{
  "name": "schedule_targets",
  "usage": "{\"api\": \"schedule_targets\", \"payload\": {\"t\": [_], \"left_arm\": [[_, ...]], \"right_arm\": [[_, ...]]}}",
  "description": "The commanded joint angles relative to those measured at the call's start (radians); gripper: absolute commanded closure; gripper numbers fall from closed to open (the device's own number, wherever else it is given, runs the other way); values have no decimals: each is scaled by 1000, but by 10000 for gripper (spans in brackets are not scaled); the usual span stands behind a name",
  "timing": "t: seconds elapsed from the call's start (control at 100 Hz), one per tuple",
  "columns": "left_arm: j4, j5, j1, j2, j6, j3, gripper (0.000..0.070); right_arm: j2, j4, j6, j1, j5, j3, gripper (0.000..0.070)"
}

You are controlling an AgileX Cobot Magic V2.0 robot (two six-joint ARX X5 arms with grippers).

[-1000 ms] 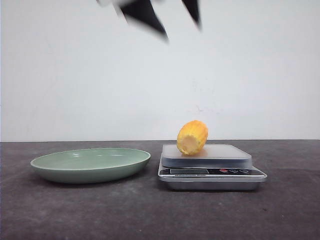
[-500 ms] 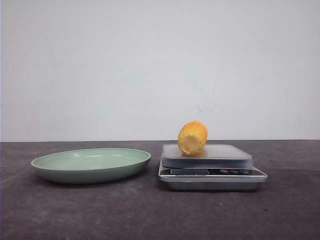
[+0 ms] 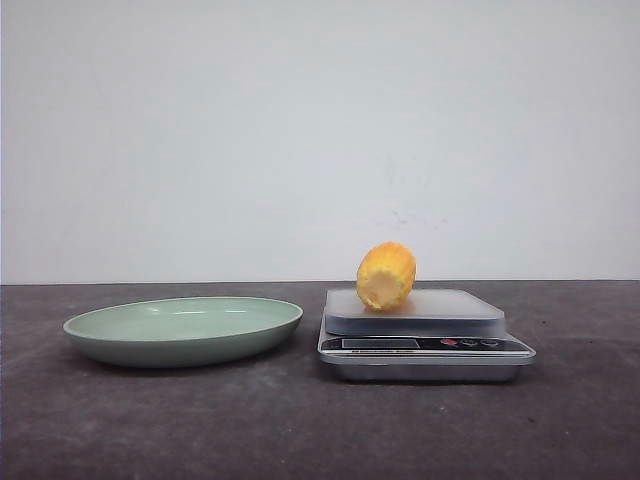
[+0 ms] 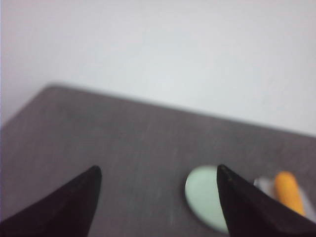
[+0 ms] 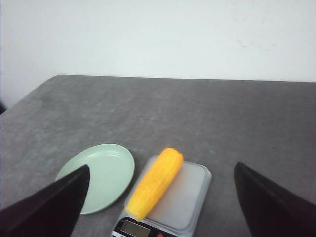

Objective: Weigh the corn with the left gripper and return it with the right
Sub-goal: 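Raise the left gripper away from the scale toward rest, then lower the right gripper over the corn on the scale and grasp it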

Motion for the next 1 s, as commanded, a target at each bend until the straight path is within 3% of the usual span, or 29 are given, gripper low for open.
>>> {"api": "schedule_targets", "payload": {"t": [0.0,0.2,0.45,0.54,0.99], "left_arm": [[-23,28,11,-35,-65,-46,265],[13,138,66,-156,-94,-223,266],[23,226,74,-164,-97,-340,266],[28,230,74,-164,-95,-357,266],[27,229,74,-164,-64,-360,266]], "right_arm": [[43,26,13,20,-2,19,107],[215,132,47,100,10,19,107],[526,243,60,206,116,21,107],[638,254,67,244,171,27,107],[996,274,85,327,264,185,128]]}}
